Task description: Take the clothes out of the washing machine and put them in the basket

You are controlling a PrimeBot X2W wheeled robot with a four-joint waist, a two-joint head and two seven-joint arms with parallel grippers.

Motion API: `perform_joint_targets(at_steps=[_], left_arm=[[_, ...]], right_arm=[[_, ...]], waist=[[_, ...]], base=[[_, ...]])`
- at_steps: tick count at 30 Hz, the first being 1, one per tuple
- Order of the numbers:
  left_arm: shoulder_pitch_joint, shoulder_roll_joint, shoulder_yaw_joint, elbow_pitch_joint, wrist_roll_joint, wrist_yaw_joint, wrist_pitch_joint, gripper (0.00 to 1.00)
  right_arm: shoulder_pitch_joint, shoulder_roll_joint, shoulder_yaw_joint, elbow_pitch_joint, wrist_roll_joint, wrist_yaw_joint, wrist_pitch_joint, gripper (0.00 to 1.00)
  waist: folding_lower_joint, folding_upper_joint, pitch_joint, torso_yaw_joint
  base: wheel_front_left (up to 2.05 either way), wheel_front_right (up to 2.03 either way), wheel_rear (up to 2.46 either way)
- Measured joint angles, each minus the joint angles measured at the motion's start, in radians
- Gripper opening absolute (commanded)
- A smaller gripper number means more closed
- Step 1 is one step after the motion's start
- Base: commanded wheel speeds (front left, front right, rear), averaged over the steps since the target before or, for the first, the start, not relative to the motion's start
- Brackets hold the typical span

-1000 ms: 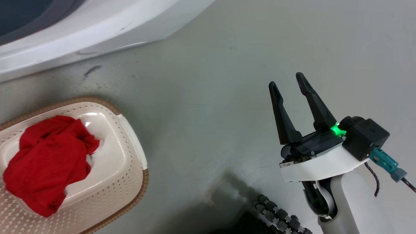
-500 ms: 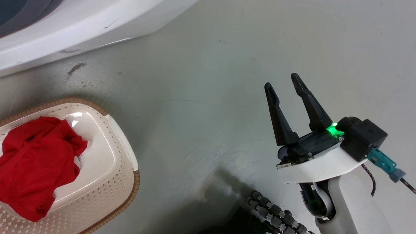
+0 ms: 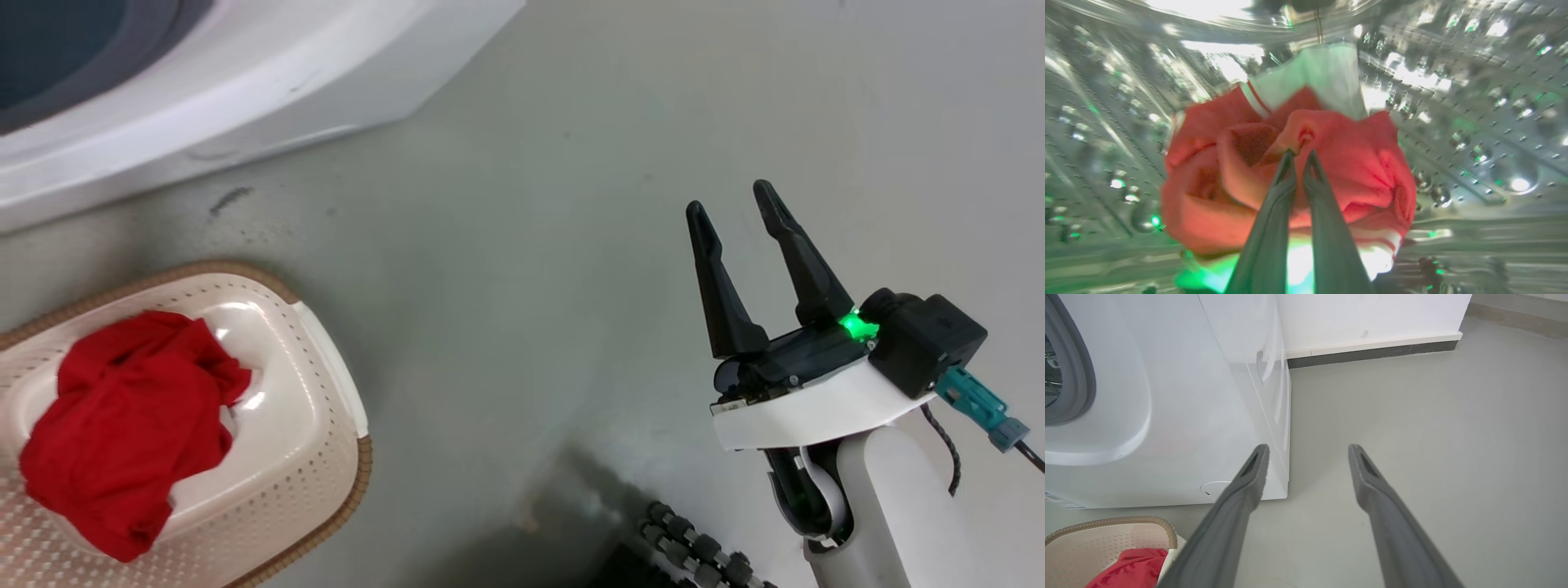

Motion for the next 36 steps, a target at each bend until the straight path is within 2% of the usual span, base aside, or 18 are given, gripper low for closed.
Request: perform_joint_targets(at_steps=[5, 6, 8, 12, 13, 14, 18, 19, 20, 30, 36], left_arm=[[0.102, -0.036, 0.002, 0.015, -0.018, 0.012, -0.201, 0.0], [0.102, -0.036, 0.002, 0.015, -0.018, 0.012, -0.201, 0.0], [0.155, -0.052, 0.002, 0.052, -0.024, 0.015, -0.32, 0.0], [0.226, -0.087, 0.006, 0.123, -0.048, 0.01, -0.473, 0.0], [0.226, -0.087, 0.006, 0.123, -0.048, 0.01, -0.473, 0.0], [0.26, -0.108, 0.006, 0.161, -0.057, 0.002, -0.536, 0.0], [0.313, -0.144, 0.004, 0.232, -0.076, -0.009, -0.646, 0.0], [0.313, -0.144, 0.004, 0.232, -0.076, -0.009, -0.646, 0.0], [0.338, -0.168, 0.002, 0.259, -0.085, -0.013, -0.691, 0.0], [0.461, -0.252, 0.003, 0.266, -0.116, -0.034, -0.763, 0.0], [0.578, -0.312, 0.018, 0.113, -0.132, -0.052, -0.765, 0.0]], right_arm=[[0.003, 0.001, -0.02, 0.029, -0.029, 0.0, 0.0, 1.0], [0.003, 0.001, -0.02, 0.029, -0.029, 0.0, 0.0, 1.0], [0.014, 0.001, -0.03, 0.053, -0.044, 0.0, 0.0, 1.0], [0.049, 0.001, -0.046, 0.091, -0.072, 0.0, 0.0, 1.0], [0.049, 0.001, -0.046, 0.091, -0.072, 0.0, 0.0, 1.0], [0.069, 0.001, -0.055, 0.107, -0.089, 0.0, 0.0, 1.0], [0.11, 0.002, -0.073, 0.135, -0.113, 0.0, 0.0, 1.0], [0.11, 0.002, -0.073, 0.135, -0.113, 0.0, 0.0, 1.0], [0.129, 0.002, -0.083, 0.144, -0.123, 0.0, 0.006, 1.0], [0.223, 0.001, -0.129, 0.126, -0.154, 0.0, 0.053, 1.0], [0.278, 0.001, -0.171, 0.078, -0.176, 0.0, 0.081, 1.0]], waist=[[0.0, 0.0, -0.072, 0.022], [0.0, 0.0, -0.072, 0.022], [0.0, 0.0, -0.126, 0.035], [-0.0001, 0.0, -0.211, 0.051], [-0.0001, 0.0, -0.211, 0.051], [-0.0001, 0.0, -0.258, 0.06], [-0.0001, 0.0, -0.353, 0.079], [-0.0001, 0.0, -0.353, 0.079], [-0.0002, 0.0, -0.4, 0.09], [-0.0004, 0.0, -0.583, 0.153], [-0.0005, 0.0, -0.662, 0.218]], base=[[0.0, 0.0, 0.0], [0.0, 0.0, 0.0], [0.0, 0.0, 0.0], [0.0, 0.0, 0.0], [0.0, 0.0, 0.0], [0.0, 0.0, 0.0], [0.0, 0.0, 0.0], [0.0, 0.0, 0.0], [0.0, 0.0, 0.0], [0.0, 0.0, 0.0], [0.0, 0.0, 0.0]])
